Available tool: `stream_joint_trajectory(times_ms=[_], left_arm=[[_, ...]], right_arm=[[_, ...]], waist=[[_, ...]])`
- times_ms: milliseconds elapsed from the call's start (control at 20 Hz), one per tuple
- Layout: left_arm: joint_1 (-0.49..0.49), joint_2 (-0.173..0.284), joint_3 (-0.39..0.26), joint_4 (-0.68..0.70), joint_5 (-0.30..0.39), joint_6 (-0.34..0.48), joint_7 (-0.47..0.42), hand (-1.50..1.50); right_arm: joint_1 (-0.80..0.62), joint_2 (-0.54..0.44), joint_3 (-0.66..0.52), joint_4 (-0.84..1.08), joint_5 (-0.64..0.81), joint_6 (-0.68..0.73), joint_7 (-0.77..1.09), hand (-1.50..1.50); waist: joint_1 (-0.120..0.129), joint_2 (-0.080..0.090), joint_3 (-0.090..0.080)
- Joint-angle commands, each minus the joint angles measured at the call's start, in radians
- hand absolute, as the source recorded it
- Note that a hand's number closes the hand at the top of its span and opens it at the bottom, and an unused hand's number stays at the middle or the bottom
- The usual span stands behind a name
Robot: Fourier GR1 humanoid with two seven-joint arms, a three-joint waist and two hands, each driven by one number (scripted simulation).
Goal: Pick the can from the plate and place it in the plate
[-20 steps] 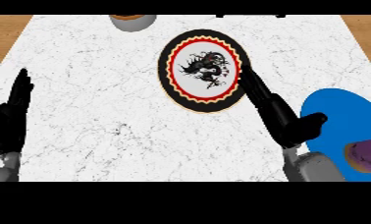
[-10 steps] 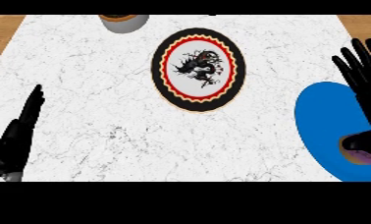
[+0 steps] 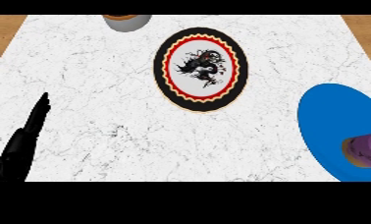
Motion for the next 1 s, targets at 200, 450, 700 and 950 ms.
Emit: stream_joint_trajectory(times_ms=[200, 450, 700, 950], left_arm=[[-0.007, -0.021, -0.026, -0.061, -0.023, -0.001, 0.050, 0.00], [-0.076, -0.025, 0.000, 0.038, -0.030, -0.021, 0.035, 0.00], [-0.029, -0.044, -0.008, 0.006, -0.049, -0.032, 0.013, 0.00], [-0.053, -0.031, 0.027, 0.005, -0.036, -0.071, 0.040, 0.00]], right_arm=[[0.078, -0.222, -0.112, 0.108, 0.123, 0.343, 0.026, -1.50], [0.080, -0.287, -0.141, 0.085, 0.332, 0.430, 0.012, -1.50], [-0.037, -0.339, -0.100, 0.213, 0.500, 0.471, 0.015, -1.50], [-0.078, -0.303, -0.012, 0.159, 0.675, 0.507, -0.009, -1.50]], waist=[[0.029, 0.005, 0.001], [0.020, 0.009, 0.000], [0.046, 0.010, 0.000], [0.041, 0.008, 0.000]])
